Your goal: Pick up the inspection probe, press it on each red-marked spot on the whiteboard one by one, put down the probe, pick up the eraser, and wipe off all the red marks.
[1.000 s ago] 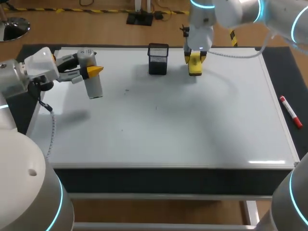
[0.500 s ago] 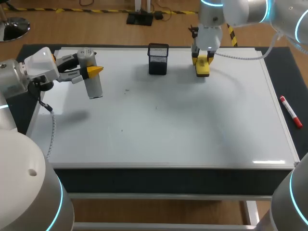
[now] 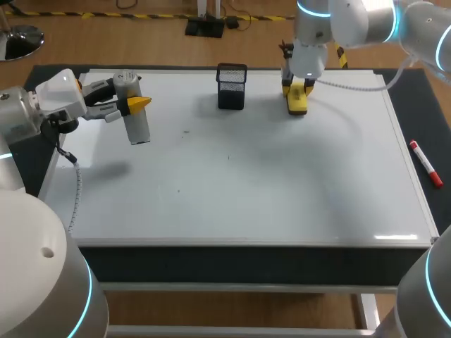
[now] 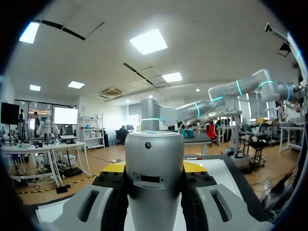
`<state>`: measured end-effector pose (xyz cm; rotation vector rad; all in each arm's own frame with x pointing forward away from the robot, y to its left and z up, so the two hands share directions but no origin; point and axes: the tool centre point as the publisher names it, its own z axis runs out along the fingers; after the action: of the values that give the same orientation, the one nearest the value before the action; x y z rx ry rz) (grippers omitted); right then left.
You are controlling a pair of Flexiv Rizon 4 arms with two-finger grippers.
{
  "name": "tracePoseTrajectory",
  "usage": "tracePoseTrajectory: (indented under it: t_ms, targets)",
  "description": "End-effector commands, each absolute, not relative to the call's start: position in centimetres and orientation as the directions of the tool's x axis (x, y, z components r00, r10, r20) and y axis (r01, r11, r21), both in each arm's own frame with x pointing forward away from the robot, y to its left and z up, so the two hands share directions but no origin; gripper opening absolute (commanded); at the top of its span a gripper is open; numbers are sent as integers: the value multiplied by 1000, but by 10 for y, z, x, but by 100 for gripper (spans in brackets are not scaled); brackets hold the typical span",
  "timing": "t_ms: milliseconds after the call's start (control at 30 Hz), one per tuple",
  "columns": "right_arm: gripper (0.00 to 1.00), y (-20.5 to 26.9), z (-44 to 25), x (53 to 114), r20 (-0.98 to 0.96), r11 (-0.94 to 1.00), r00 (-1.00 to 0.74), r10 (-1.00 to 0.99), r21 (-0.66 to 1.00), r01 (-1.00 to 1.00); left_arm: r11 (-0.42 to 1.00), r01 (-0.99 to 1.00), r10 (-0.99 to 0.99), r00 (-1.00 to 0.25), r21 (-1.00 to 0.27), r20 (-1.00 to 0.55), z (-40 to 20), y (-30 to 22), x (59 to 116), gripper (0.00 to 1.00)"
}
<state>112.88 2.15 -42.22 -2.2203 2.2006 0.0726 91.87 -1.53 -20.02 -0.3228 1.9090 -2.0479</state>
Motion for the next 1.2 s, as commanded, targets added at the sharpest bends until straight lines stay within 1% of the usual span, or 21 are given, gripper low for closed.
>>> tracePoseTrajectory:
  t_ms: [33, 500, 533, 567, 600, 767, 900, 1200]
  targets:
    - [0, 21, -427, 1132, -44, -13, 12, -999, 25, -1000, -57, 81, -382, -923, -995, -54, -200, -15, 919, 0]
    - [0, 22, -434, 1134, -34, -10, 9, -999, 33, -999, -57, 81, -382, -923, -995, -54, -200, -15, 919, 0]
    - [19, 22, -434, 1134, -33, -8, 7, -999, 33, -999, -57, 81, -382, -923, -995, -54, -200, -15, 919, 0]
    - [82, 22, -431, 1134, -44, -3, 1, -999, 26, -1000, -57, 81, -382, -923, -995, -54, -200, -15, 919, 0]
    - [100, 22, -430, 1135, -43, 6, -7, -999, 25, -1000, -57, 81, -382, -923, -995, -54, -200, -15, 919, 0]
    - [100, 16, -416, 1139, -77, 98, -100, -992, 29, -995, -57, 81, -382, -923, -995, -54, -200, -15, 919, 0]
    - [100, 7, -401, 1143, -129, 212, -218, -967, 56, -976, -57, 81, -382, -923, -995, -54, -200, -15, 919, 0]
    - [100, -12, -365, 1153, -253, 454, -495, -831, 207, -867, -57, 81, -382, -923, -995, -54, -200, -15, 919, 0]
